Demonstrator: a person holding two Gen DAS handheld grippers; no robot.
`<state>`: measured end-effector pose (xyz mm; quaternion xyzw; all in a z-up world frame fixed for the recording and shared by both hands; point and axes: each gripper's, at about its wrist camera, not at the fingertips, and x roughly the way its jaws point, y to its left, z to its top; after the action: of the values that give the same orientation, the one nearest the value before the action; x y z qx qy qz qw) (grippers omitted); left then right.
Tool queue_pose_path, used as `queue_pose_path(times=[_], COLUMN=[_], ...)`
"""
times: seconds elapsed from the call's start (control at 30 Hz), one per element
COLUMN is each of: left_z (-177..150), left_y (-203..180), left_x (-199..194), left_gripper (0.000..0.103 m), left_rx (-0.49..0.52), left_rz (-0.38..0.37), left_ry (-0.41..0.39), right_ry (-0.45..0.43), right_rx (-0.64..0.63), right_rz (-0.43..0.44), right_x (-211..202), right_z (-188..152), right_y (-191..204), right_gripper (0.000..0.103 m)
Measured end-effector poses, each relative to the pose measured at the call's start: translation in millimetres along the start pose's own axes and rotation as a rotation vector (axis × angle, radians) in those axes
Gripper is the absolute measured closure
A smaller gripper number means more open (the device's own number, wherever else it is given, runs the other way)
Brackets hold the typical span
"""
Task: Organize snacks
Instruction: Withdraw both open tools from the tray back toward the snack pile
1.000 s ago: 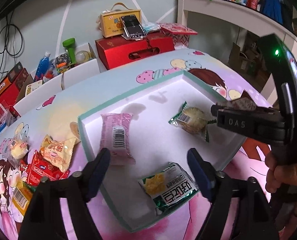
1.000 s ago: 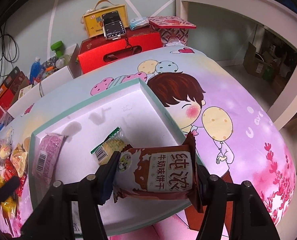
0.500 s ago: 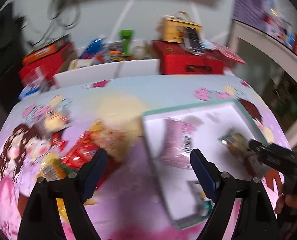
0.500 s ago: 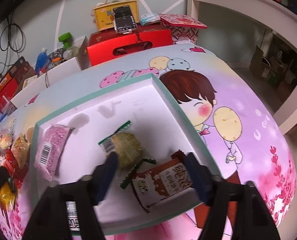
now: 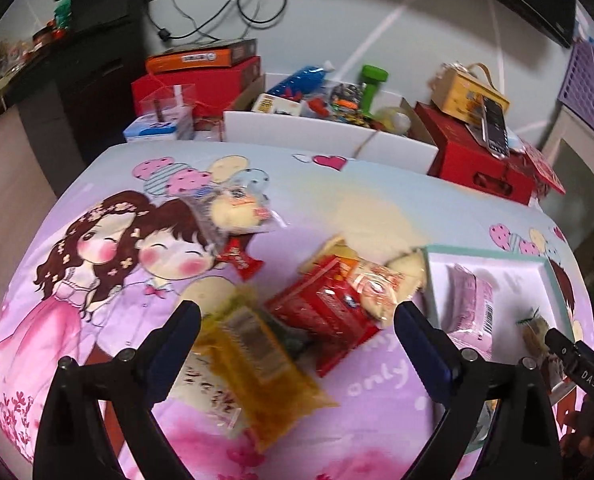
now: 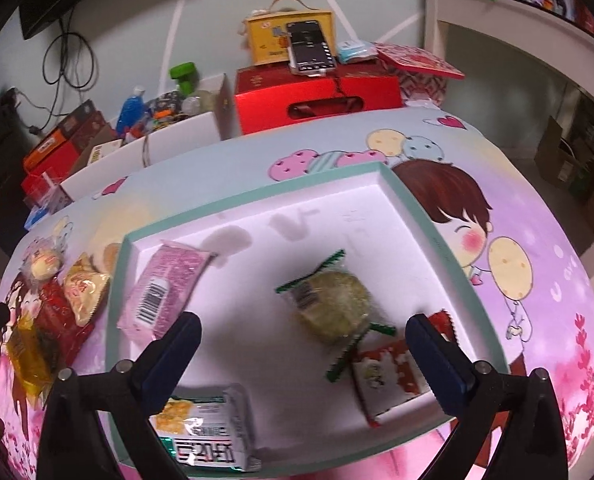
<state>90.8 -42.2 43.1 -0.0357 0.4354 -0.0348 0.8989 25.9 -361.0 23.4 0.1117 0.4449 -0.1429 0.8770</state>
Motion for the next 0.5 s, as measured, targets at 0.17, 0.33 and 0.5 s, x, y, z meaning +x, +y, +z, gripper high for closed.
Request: queue_pose_path(times=[0.17,0.33,0.5], left_z=[2.7,4.2,3.0], left_y=[21.8,49.5,82.2], left_x=[-7.7,-12.4,-17.7], left_gripper=[0.006,0.006,0.006], left_rx=[0.008,-0.013,-0.052], left_rz=[0.036,0.081,0.152], left_ry=[0.004,0.011,0.012], right_ry=[0.000,0.000,0.001], right_rx=[-0.017,-0.007,-0.056], right_rz=[0.026,0.082,0.106], right_x=[-0.7,-3.0,-3.9], right_z=[-0.4,-1.3,-6.2], right_y=[16.4,34.5,62.4], right_gripper=[0.000,0.000,0.000])
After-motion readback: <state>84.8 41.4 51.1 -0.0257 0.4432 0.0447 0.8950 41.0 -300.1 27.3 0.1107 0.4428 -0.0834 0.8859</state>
